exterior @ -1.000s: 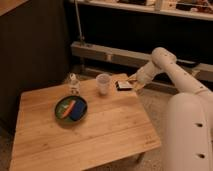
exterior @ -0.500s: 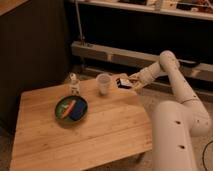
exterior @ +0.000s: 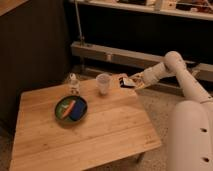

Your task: Place the eraser in the ceramic cup

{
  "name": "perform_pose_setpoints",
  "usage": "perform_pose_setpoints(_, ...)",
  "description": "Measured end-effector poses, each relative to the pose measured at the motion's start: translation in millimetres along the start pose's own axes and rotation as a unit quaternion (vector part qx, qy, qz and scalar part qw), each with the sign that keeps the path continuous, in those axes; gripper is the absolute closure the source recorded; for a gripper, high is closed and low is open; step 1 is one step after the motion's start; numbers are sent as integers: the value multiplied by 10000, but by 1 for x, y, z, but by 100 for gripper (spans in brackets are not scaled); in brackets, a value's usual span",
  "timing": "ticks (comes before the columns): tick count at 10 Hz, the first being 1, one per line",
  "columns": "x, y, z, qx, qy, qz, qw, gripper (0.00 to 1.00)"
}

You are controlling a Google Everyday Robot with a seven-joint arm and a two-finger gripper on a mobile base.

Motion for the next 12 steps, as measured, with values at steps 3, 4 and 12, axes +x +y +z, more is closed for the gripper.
perform_pose_setpoints(3,-16,1,-18,91,-200,-46,9997,100)
perform_pose_setpoints(4,-25,2,-28,106,-224,-87,9997,100)
perform_pose_setpoints(12,-71,6,-37,233,-728,-372,9964,100)
